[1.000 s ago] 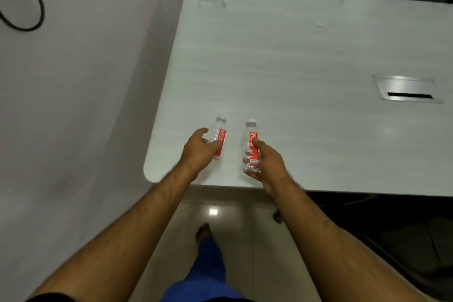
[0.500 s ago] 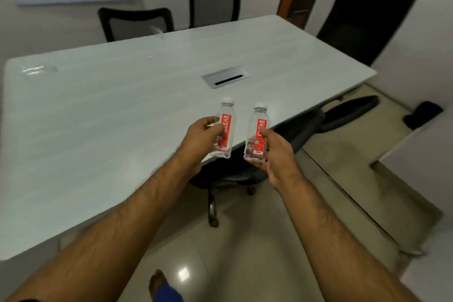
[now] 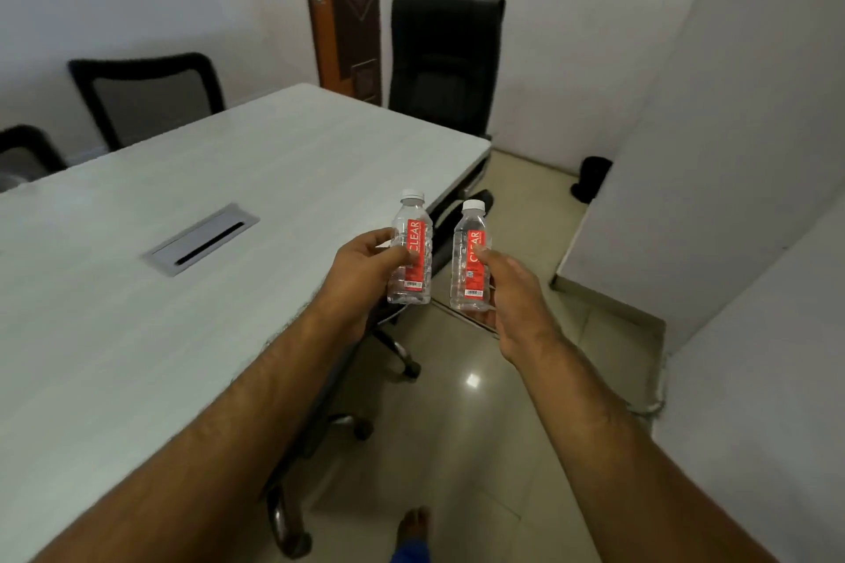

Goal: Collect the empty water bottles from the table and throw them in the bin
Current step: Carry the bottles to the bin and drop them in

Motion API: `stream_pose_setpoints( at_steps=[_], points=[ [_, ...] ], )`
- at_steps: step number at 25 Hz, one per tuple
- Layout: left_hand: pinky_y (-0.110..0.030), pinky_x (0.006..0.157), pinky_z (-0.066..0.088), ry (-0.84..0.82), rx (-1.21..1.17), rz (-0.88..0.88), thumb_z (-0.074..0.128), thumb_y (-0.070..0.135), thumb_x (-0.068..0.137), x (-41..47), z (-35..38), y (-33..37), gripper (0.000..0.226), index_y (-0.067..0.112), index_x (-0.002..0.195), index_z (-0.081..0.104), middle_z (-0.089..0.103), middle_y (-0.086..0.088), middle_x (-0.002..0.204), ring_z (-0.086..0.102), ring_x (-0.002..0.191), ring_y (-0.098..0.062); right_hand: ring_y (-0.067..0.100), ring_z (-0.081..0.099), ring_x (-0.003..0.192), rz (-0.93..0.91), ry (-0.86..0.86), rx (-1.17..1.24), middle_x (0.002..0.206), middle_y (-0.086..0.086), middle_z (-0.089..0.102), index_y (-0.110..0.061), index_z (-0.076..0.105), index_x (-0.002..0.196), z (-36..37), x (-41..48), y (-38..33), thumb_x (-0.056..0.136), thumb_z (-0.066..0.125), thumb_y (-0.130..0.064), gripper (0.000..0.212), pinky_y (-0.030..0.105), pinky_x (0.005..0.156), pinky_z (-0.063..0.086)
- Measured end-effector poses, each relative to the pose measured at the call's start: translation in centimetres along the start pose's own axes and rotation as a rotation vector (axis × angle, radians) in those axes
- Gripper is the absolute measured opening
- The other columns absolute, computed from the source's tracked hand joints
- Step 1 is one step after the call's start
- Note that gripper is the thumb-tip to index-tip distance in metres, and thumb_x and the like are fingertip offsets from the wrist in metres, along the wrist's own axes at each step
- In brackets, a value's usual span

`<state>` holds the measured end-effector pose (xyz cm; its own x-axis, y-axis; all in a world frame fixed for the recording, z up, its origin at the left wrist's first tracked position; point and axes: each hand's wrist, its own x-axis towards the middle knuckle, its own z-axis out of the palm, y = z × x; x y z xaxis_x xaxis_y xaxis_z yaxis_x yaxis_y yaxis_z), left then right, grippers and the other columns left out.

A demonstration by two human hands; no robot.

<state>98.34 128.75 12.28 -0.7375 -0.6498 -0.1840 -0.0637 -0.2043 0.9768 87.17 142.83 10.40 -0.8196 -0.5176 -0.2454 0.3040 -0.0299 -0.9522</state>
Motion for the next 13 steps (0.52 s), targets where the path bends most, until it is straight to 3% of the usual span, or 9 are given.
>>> stream_pose_setpoints(
  at_steps=[5, 9, 13],
  points=[
    [-0.029, 0.073, 0.061, -0.139, 0.008, -0.003, 0.061, 0.01, 0.093, 14.2, 8.1, 1.8, 0.036, 0.014, 0.129, 0.061, 0.072, -0.007, 0.113, 0.073, 0.094, -0.019, 0.02, 0.071, 0.086, 0.011, 0.148, -0.006, 0.096, 0.003, 0.073, -0.023, 0.065, 0.102, -4.8, 12.7, -4.7, 0.094, 0.062, -0.036, 0.015, 0.036, 0.074, 0.06],
    [-0.049, 0.094, 0.056, -0.217, 0.068, 0.008, 0.06, 0.016, 0.093, 25.2, 14.7, 3.6, 0.04, 0.015, 0.134, 0.058, 0.069, -0.008, 0.121, 0.069, 0.107, -0.027, 0.023, 0.072, 0.095, -0.009, 0.223, 0.015, 0.105, 0.005, 0.073, -0.021, 0.062, 0.114, -9.0, 23.1, -8.2, 0.095, 0.062, -0.038, 0.025, 0.037, 0.076, 0.062],
    [-0.049, 0.097, 0.053, -0.241, 0.119, 0.015, 0.057, 0.018, 0.096, 36.0, 21.3, 3.9, 0.039, 0.016, 0.135, 0.055, 0.068, -0.008, 0.12, 0.067, 0.109, -0.027, 0.025, 0.071, 0.098, -0.031, 0.238, 0.011, 0.111, 0.007, 0.07, -0.023, 0.06, 0.116, -13.8, 34.4, -10.1, 0.096, 0.058, -0.037, 0.025, 0.037, 0.076, 0.061]
  ],
)
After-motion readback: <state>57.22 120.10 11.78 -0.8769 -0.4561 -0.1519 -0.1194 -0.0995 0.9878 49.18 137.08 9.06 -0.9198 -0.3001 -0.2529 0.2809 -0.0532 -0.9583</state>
